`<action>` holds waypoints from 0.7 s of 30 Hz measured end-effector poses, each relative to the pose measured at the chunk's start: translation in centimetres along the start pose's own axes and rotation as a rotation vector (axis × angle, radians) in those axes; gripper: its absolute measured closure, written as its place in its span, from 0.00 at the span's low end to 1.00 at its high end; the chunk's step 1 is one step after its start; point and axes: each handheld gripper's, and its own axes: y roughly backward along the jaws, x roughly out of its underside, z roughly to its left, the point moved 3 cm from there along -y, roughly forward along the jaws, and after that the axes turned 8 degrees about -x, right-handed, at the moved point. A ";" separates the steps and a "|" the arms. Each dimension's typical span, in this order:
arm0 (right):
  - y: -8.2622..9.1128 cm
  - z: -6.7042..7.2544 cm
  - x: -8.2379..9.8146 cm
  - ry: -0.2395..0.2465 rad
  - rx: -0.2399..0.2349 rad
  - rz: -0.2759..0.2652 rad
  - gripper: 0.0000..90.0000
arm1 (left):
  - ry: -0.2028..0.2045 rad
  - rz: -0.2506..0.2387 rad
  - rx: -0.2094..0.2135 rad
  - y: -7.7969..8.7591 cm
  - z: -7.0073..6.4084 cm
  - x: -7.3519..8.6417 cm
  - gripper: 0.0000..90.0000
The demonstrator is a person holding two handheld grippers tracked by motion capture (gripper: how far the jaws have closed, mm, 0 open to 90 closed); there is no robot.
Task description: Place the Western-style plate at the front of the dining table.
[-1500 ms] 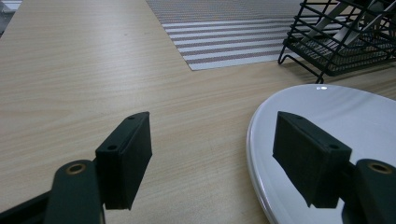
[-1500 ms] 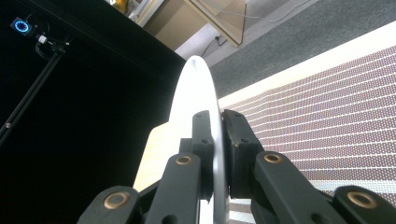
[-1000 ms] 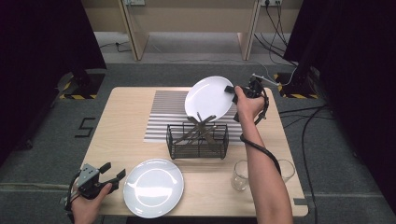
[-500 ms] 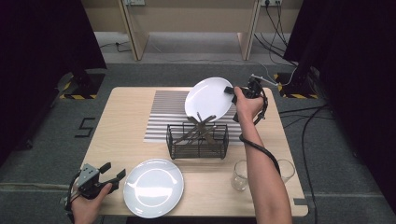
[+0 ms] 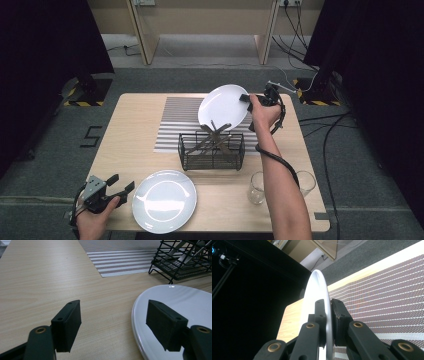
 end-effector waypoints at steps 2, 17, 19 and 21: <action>0.0 0.0 0.0 0.001 0.003 0.001 0.93 | -0.001 -0.001 0.000 0.0 0.0 0.0 0.31; -0.7 -0.3 0.3 -0.007 0.011 0.014 0.93 | -0.003 0.003 0.001 0.0 0.0 0.0 0.31; -0.8 -0.3 0.3 -0.005 0.013 0.015 0.93 | -0.002 0.003 0.001 0.0 0.0 0.0 0.31; -0.9 -0.3 0.3 -0.001 0.015 0.019 0.93 | -0.002 0.002 0.001 0.0 0.0 0.0 0.31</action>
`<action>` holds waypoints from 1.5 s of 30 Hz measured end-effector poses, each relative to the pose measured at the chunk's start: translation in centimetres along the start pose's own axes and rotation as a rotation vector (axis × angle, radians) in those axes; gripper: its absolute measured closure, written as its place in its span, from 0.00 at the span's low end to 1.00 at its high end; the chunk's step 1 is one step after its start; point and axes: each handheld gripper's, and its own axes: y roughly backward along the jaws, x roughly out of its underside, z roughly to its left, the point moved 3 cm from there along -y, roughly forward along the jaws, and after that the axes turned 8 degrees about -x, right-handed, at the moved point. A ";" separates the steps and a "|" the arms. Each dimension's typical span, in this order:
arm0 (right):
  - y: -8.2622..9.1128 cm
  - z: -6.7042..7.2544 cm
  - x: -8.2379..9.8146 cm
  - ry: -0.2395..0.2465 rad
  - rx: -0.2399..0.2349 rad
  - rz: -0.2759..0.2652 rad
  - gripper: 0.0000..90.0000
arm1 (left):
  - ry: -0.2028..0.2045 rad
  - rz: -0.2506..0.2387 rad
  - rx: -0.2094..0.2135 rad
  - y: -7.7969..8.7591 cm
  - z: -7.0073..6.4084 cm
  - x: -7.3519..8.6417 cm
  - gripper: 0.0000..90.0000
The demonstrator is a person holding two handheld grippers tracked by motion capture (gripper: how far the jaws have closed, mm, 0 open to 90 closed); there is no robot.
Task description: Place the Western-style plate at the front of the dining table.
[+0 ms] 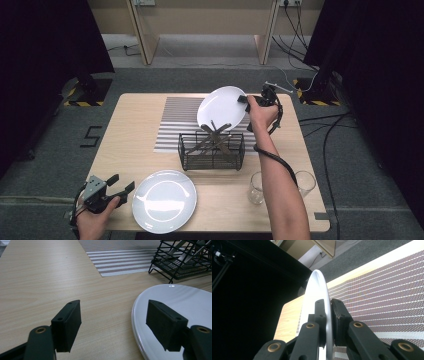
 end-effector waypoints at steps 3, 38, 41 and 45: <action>-0.1 0.0 0.1 0.004 0.007 0.006 0.93 | -0.003 0.001 0.001 0.0 0.0 0.0 0.31; -1.5 -0.9 0.8 0.010 0.049 0.050 0.93 | -0.003 0.002 0.002 0.0 0.0 0.0 0.31; -1.6 -1.2 0.9 0.009 0.053 0.052 0.93 | -0.004 0.003 0.003 0.0 -0.1 0.1 0.31; -1.7 -1.4 0.9 0.003 0.059 0.058 0.93 | -0.004 0.003 0.004 0.0 -0.1 0.0 0.31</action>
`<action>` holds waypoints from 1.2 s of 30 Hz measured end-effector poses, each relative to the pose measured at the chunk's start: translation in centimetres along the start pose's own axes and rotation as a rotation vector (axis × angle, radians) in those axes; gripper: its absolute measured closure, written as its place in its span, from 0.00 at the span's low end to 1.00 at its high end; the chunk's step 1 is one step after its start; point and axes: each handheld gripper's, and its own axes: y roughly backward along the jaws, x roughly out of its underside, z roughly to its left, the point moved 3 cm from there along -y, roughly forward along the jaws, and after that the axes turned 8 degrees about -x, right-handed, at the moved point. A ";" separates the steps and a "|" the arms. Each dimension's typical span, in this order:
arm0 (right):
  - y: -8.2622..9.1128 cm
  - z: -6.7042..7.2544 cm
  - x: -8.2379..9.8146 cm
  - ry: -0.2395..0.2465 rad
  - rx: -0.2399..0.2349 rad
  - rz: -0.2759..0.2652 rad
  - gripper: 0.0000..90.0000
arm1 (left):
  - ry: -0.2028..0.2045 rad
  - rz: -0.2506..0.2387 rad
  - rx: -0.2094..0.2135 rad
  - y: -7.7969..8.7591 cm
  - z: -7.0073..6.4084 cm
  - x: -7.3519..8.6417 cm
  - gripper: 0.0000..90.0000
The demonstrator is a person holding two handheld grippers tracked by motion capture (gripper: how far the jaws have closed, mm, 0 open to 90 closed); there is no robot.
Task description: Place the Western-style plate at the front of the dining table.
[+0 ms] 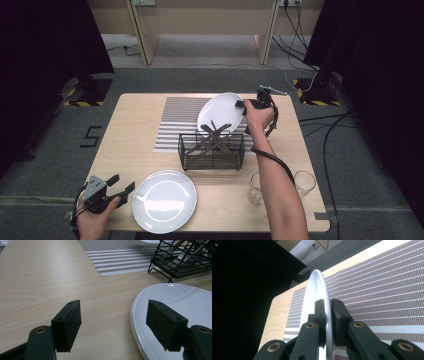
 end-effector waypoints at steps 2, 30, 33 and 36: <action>0.0 0.0 0.0 -0.001 0.001 0.001 0.93 | 0.000 0.001 0.000 0.0 0.0 0.0 0.31; -1.2 -0.6 0.6 0.008 0.017 0.034 0.93 | -0.004 0.004 0.005 -0.1 -0.2 0.0 0.31; -1.3 -0.7 0.7 0.008 0.022 0.045 0.93 | -0.001 0.002 0.002 -0.1 -0.1 0.0 0.31; -1.5 -0.8 0.9 0.005 0.027 0.050 0.93 | -0.001 0.002 0.002 0.0 0.0 0.0 0.31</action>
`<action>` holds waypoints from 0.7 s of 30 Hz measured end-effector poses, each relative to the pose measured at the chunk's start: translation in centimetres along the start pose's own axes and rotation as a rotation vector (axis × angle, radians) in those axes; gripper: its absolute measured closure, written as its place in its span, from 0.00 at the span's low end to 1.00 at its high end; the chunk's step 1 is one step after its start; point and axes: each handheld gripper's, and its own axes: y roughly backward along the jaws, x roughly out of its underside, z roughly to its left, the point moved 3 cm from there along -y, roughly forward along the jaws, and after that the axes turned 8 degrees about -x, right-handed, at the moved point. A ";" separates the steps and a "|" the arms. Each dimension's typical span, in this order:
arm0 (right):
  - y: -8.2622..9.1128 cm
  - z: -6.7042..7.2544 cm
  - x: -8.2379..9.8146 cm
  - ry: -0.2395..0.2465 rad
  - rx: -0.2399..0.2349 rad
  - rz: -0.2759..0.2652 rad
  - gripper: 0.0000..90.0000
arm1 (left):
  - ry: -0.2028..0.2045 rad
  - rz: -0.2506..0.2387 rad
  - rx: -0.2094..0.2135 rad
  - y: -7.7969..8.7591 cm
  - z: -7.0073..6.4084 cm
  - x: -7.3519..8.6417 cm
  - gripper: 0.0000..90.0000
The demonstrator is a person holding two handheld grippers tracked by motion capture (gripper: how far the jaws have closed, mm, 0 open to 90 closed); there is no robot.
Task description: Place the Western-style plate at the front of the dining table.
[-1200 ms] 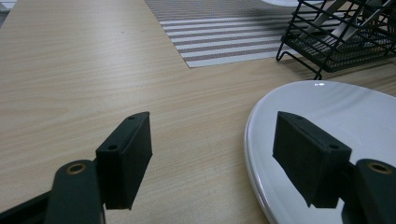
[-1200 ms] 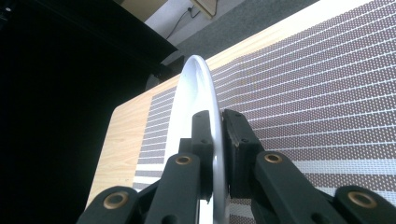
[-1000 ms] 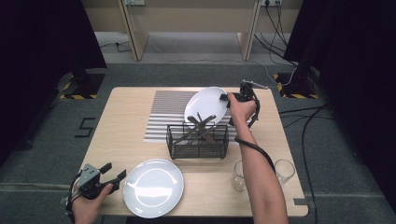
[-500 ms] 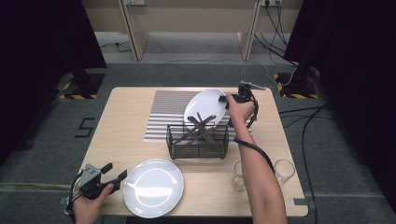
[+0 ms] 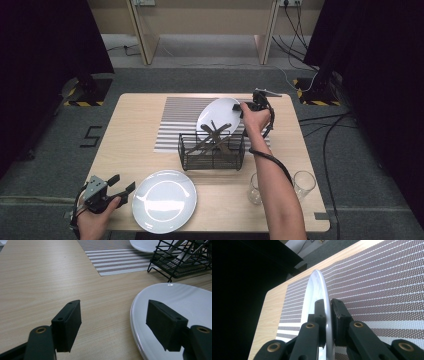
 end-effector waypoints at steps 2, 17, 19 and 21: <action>-0.1 0.0 0.0 0.004 0.004 0.002 0.93 | 0.000 0.000 0.000 0.0 0.0 0.0 0.31; -0.4 -0.4 0.2 0.009 0.021 0.022 0.93 | 0.001 0.000 0.001 0.0 0.0 0.0 0.31; -0.5 -0.4 0.2 0.009 0.021 0.019 0.93 | 0.000 -0.001 0.001 0.0 0.0 0.0 0.31; -0.5 -0.5 0.2 0.007 0.023 0.024 0.93 | 0.001 -0.004 0.001 0.0 0.0 0.0 0.31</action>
